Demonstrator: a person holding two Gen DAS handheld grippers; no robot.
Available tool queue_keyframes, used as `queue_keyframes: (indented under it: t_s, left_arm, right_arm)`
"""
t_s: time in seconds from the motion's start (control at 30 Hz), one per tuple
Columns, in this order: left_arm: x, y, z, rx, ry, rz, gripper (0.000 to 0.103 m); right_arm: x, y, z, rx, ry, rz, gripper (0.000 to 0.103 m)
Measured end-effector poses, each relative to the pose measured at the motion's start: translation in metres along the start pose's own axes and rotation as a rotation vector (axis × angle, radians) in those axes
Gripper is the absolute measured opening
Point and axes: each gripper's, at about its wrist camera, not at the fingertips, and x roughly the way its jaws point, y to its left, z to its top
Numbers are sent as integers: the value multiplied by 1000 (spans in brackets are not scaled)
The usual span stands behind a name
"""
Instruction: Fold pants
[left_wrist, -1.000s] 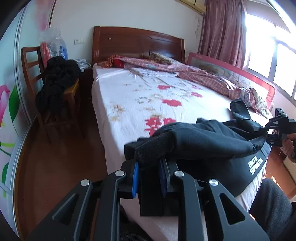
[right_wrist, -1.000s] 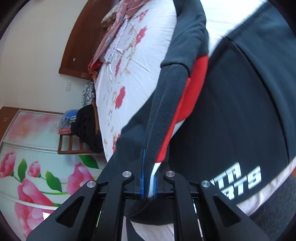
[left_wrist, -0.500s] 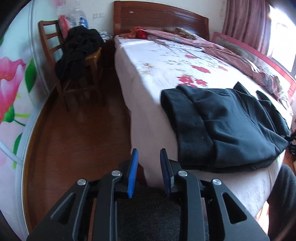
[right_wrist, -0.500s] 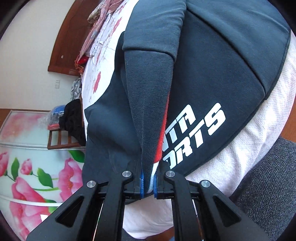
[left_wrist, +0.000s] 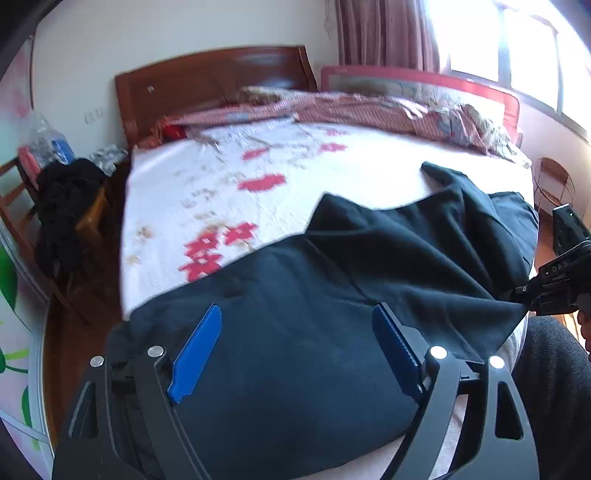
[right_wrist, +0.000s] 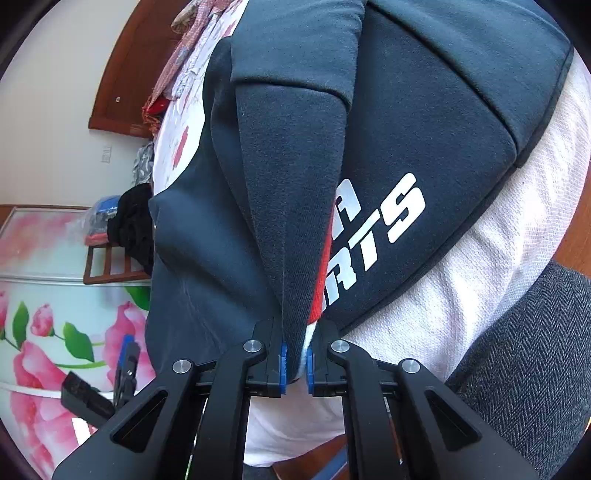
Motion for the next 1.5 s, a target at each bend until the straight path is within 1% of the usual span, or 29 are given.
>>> queue_keyframes:
  t_s: [0.03, 0.07, 0.1, 0.13, 0.17, 0.2, 0.27, 0.3, 0.33, 0.4, 0.43, 0.5, 0.6, 0.63, 0.7, 0.8, 0.83, 0.9, 0.93, 0.97, 1.0, 1.03, 1.07, 1.13, 1.23, 1.3, 1.4, 1.47, 1.5]
  left_arm:
    - [16, -5, -3, 4, 58, 0, 83]
    - [27, -8, -12, 5, 122, 26, 82]
    - [39, -8, -22, 3, 181, 32, 82]
    - [39, -6, -33, -23, 179, 12, 82]
    - [34, -4, -39, -57, 153, -9, 82]
    - [34, -4, -41, -69, 160, -15, 82]
    - [35, -8, -39, -66, 170, 1, 82]
    - [34, -10, -39, -73, 171, 8, 82]
    - [34, -11, -40, -79, 167, 13, 83]
    - [34, -12, -40, -73, 162, 17, 83]
    - [33, -11, -39, -75, 163, 14, 83]
    - [34, -8, -38, -75, 165, 9, 83]
    - [36, -9, -36, -77, 168, 17, 83]
    - [36, -9, -35, -81, 168, 17, 83]
    - [37, -9, -34, -83, 174, 21, 84]
    - [38, -9, -33, -90, 183, 22, 85]
    - [38, -9, -33, -89, 185, 23, 86]
    - [39, -10, -33, -89, 186, 26, 87]
    - [40, -10, -32, -92, 187, 26, 87]
    - [40, -10, -32, -93, 188, 27, 88]
    - [40, -10, -32, -94, 189, 28, 88]
    - [40, -11, -32, -94, 189, 29, 88]
    - [40, -11, -32, -94, 188, 29, 88]
    - [40, -10, -32, -94, 187, 28, 88]
    - [40, -10, -32, -95, 187, 30, 88]
    - [39, -10, -32, -93, 184, 30, 88]
    - [38, -11, -34, -96, 179, 33, 88]
    - [38, -11, -34, -94, 176, 35, 88]
    - [38, -11, -34, -94, 175, 35, 88]
  right_arm:
    - [0, -2, 2, 10, 8, 16, 6]
    - [-3, -6, 3, 20, 21, 35, 7]
    - [-6, -6, 5, 24, 28, 43, 13]
    - [-12, -5, 7, 16, 22, 45, 21]
    - [-22, -3, 12, 3, 0, 53, 25]
    - [-34, -1, 17, -8, -30, 68, 29]
    - [-60, 3, 37, -11, -109, 87, 32]
    - [-72, 5, 51, -10, -151, 80, 36]
    - [-84, 6, 70, -11, -203, 55, 39]
    - [-105, 8, 114, -16, -326, -17, 40]
    - [-112, 6, 137, -11, -373, -34, 40]
    - [-118, -1, 186, 34, -445, -110, 40]
    - [-110, -12, 253, 65, -478, -246, 40]
    - [-105, -14, 269, 81, -477, -266, 40]
    - [-94, -18, 292, 120, -481, -288, 40]
    - [-75, -23, 313, 118, -454, -338, 40]
    - [-69, -22, 316, 109, -444, -355, 40]
    - [-64, -14, 318, 72, -455, -399, 40]
    - [-60, -10, 320, 39, -442, -444, 39]
    - [-57, -3, 319, -6, -434, -502, 35]
    - [-54, 0, 317, -39, -413, -498, 9]
    - [-55, 3, 314, -51, -409, -491, 4]
    - [-59, 6, 311, -66, -419, -471, 4]
    - [-80, 12, 303, -68, -467, -395, 4]
    - [-132, 18, 286, -82, -577, -327, 4]
    - [-175, 11, 267, -81, -667, -310, 4]
    - [-230, -27, 238, -29, -777, -325, 4]
    - [-245, -71, 224, 46, -784, -360, 4]
    - [-243, -96, 219, 103, -771, -365, 4]
